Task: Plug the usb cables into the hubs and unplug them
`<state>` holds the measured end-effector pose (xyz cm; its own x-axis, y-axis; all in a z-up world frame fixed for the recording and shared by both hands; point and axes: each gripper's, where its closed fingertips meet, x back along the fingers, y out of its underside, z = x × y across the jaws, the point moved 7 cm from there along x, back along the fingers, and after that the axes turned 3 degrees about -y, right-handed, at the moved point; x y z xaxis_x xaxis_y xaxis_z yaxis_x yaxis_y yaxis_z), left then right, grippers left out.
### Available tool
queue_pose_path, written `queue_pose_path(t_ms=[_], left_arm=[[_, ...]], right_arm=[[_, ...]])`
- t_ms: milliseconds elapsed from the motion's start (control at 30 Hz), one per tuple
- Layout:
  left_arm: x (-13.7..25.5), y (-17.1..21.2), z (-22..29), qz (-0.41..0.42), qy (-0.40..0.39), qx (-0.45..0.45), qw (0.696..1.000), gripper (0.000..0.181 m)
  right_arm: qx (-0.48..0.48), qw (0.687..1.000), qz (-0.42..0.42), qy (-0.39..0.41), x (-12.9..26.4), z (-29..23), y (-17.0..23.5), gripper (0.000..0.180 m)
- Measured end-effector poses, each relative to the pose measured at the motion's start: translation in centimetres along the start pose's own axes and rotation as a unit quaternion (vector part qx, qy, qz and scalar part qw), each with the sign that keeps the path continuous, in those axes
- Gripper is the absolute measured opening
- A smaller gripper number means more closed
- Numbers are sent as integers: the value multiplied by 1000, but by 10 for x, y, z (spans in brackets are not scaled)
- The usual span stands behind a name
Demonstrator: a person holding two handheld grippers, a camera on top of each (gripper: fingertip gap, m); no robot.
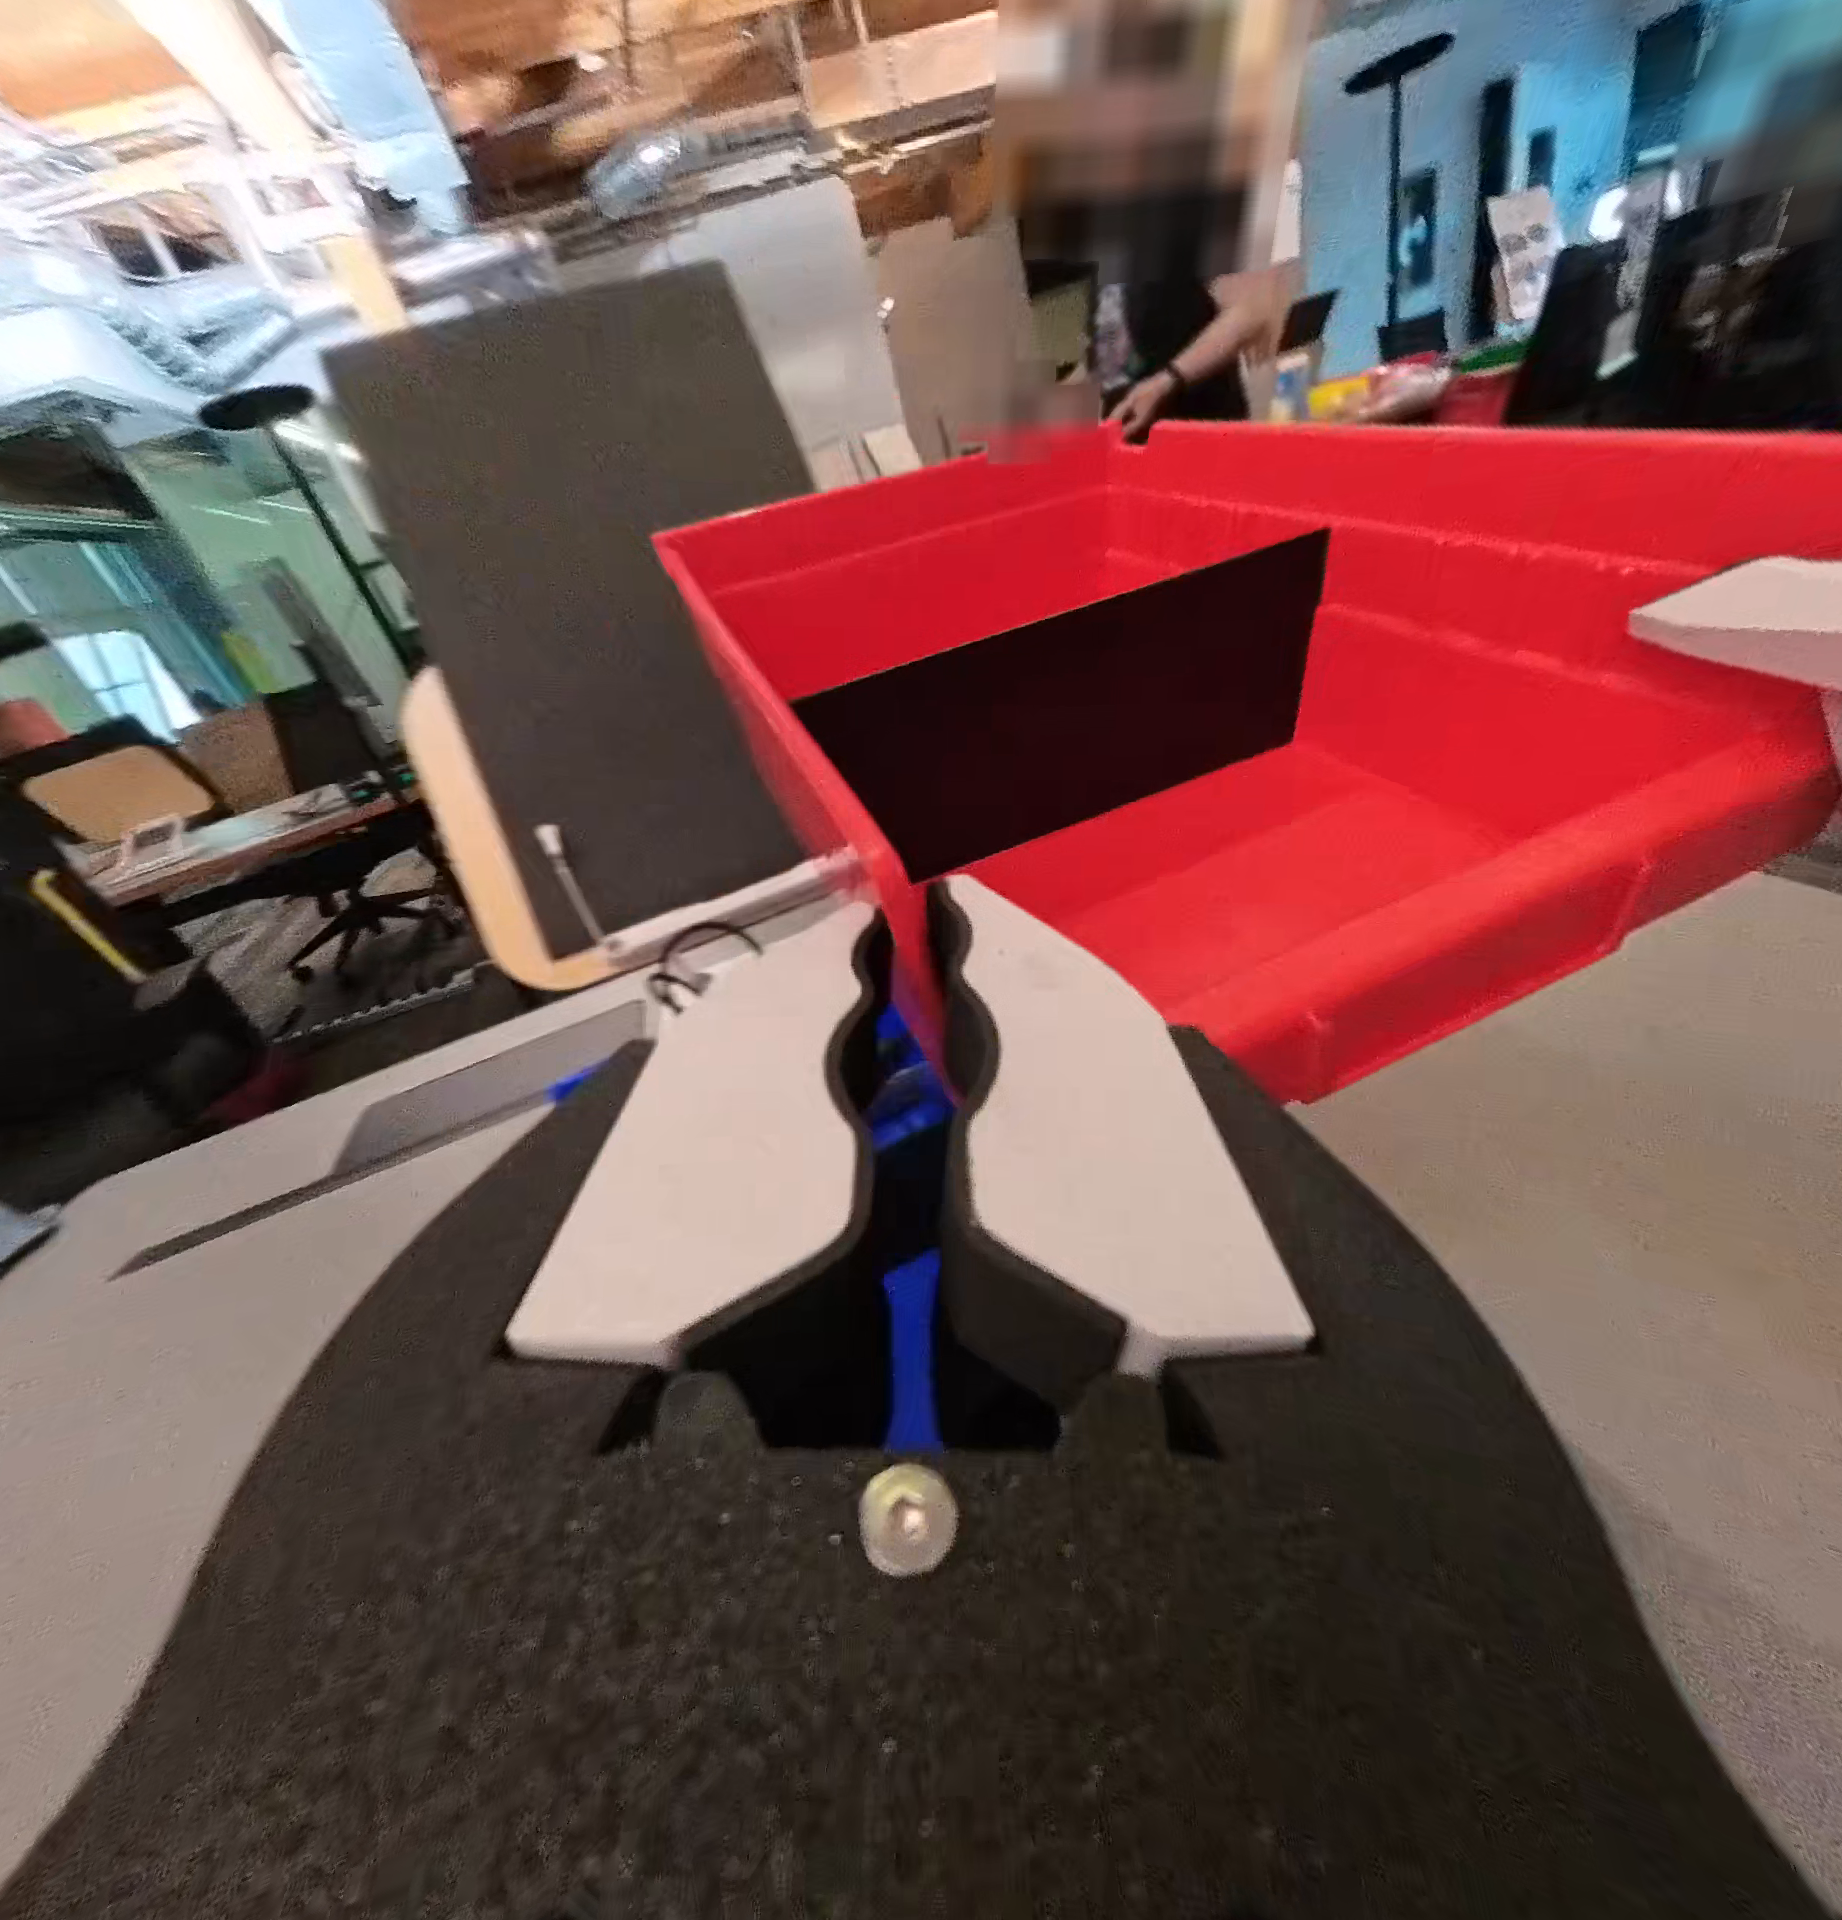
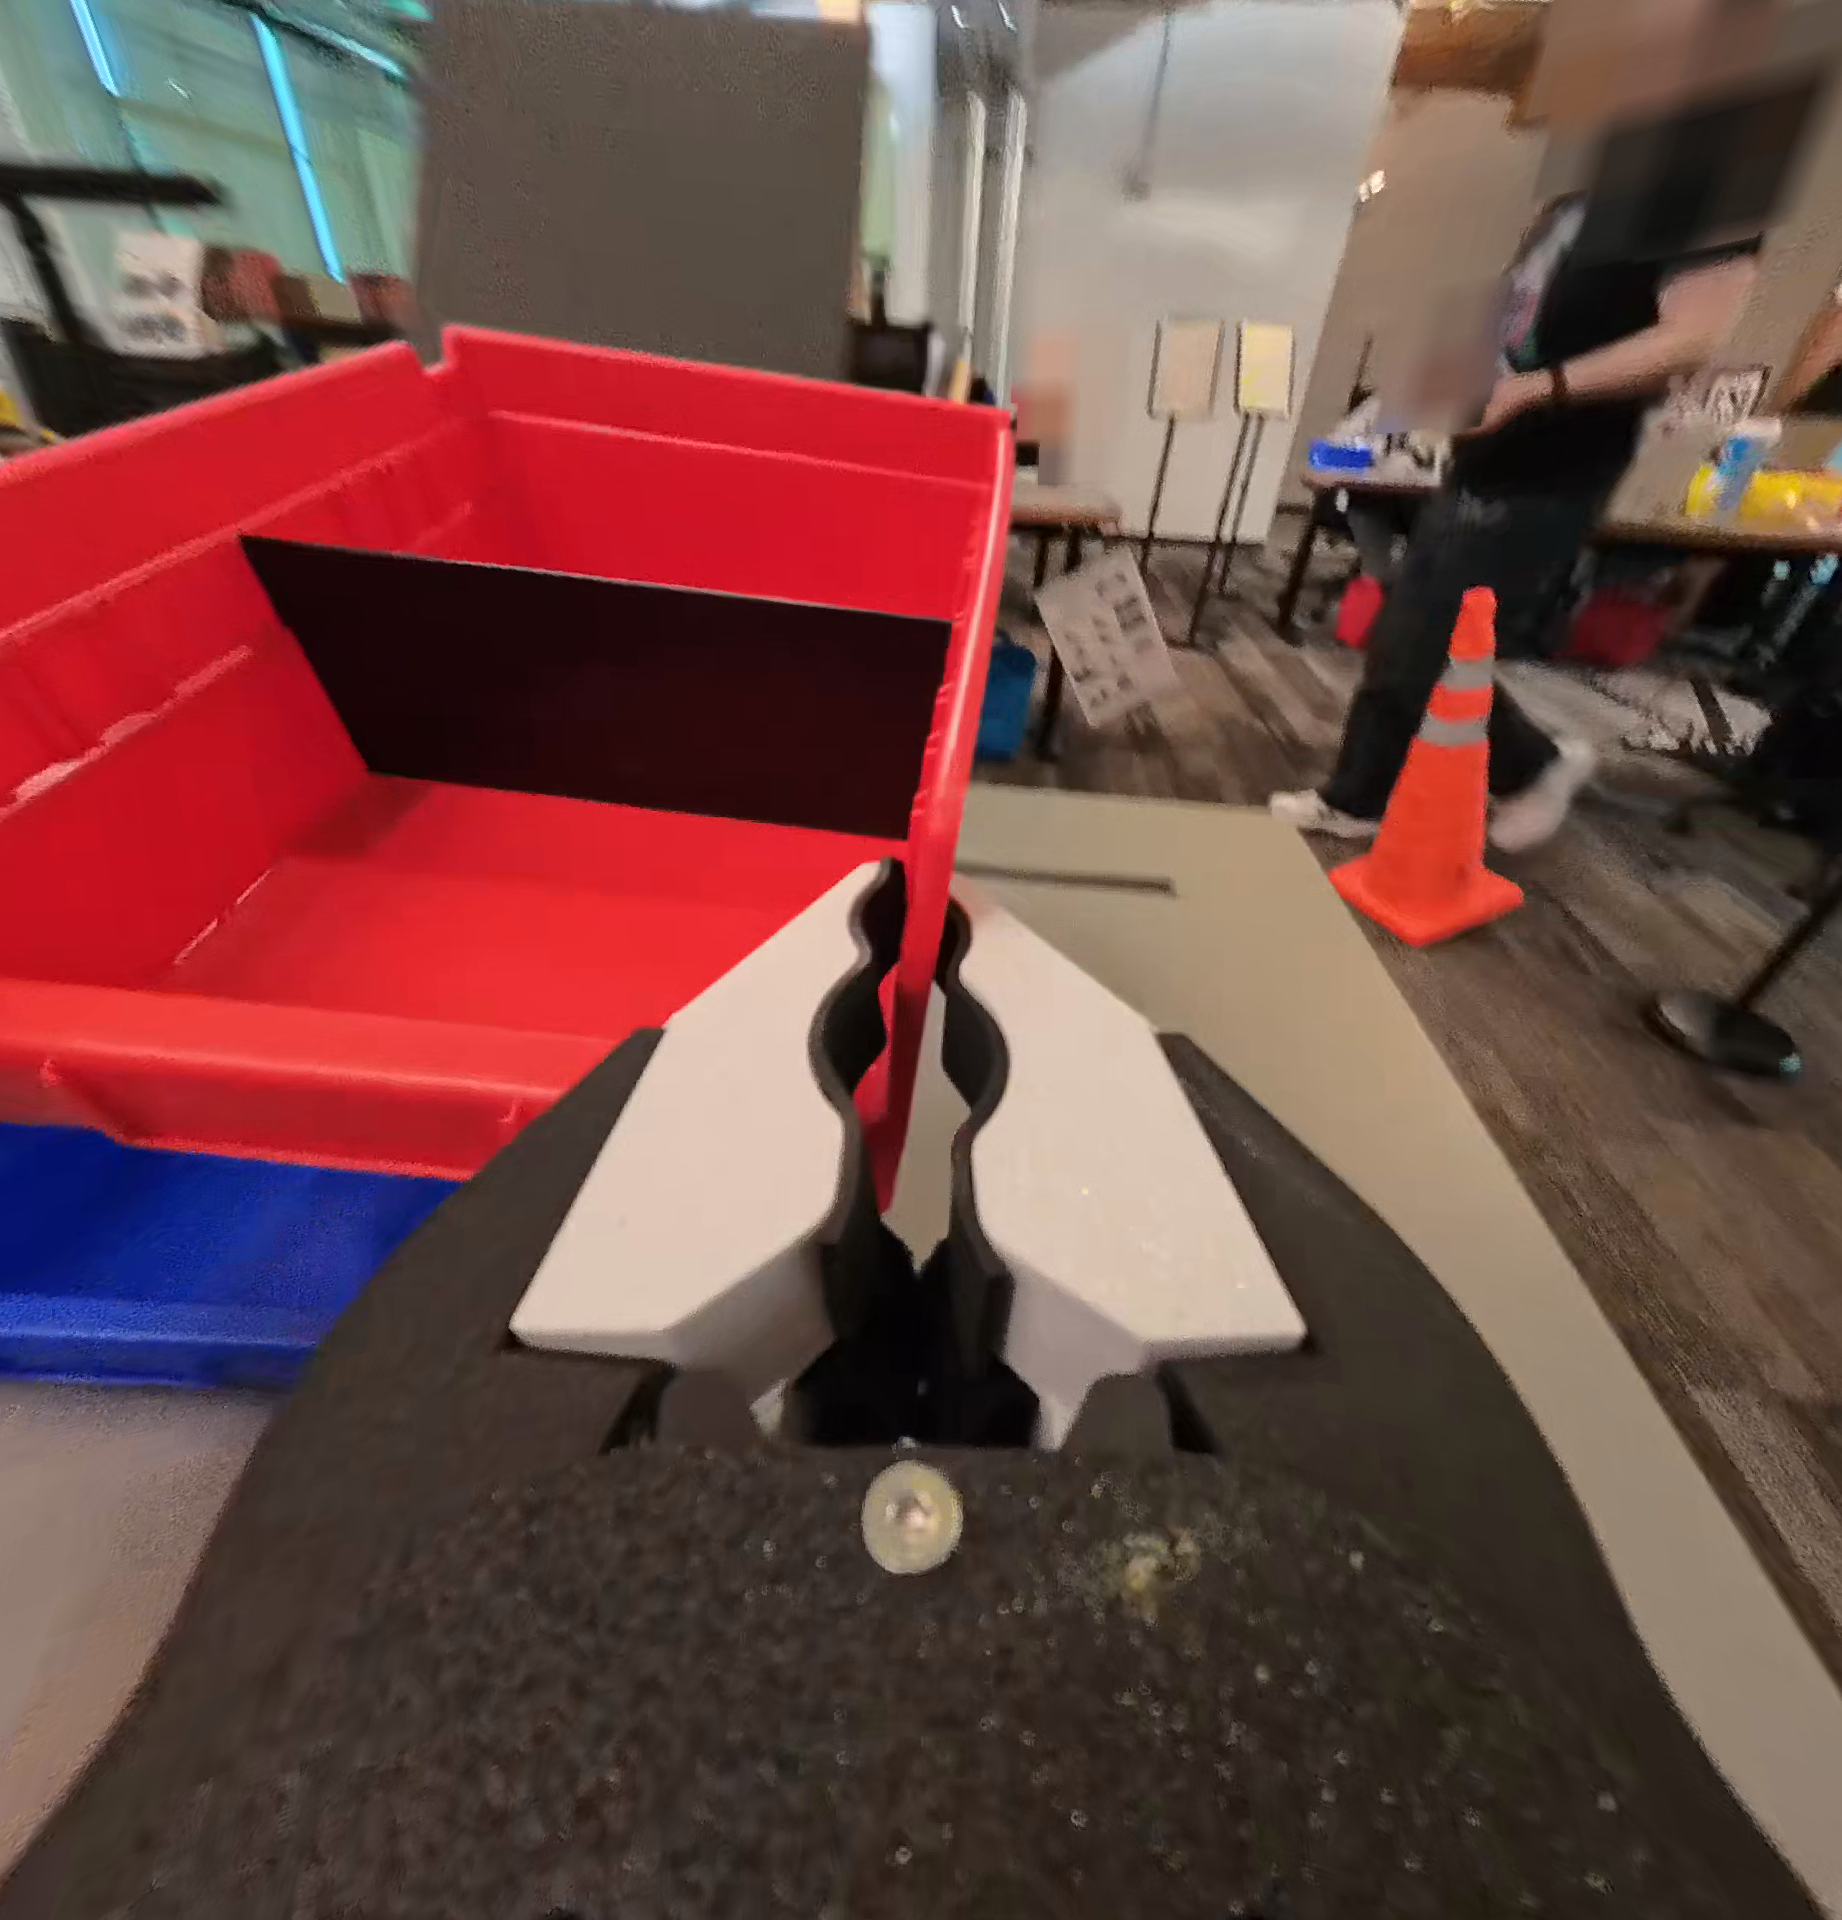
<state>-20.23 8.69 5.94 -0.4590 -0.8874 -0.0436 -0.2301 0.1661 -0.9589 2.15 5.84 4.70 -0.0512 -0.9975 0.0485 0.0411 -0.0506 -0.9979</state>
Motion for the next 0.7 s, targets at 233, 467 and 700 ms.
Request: queue_pose_path(t_ms=[233, 467, 700], left_arm=[[-97, 80, 135, -116, 75, 11, 990, 6], [-95, 121, 182, -164, 151, 25, 974, 14], [-3, 75, 79, -78, 301, 186, 932, 23]], right_arm=[[-32, 989, -133, 50, -24, 123, 124, 2], [-44, 978, -192, 62, -36, 159, 159, 4], [23, 994, -52, 90, -5, 121, 85, 26]])
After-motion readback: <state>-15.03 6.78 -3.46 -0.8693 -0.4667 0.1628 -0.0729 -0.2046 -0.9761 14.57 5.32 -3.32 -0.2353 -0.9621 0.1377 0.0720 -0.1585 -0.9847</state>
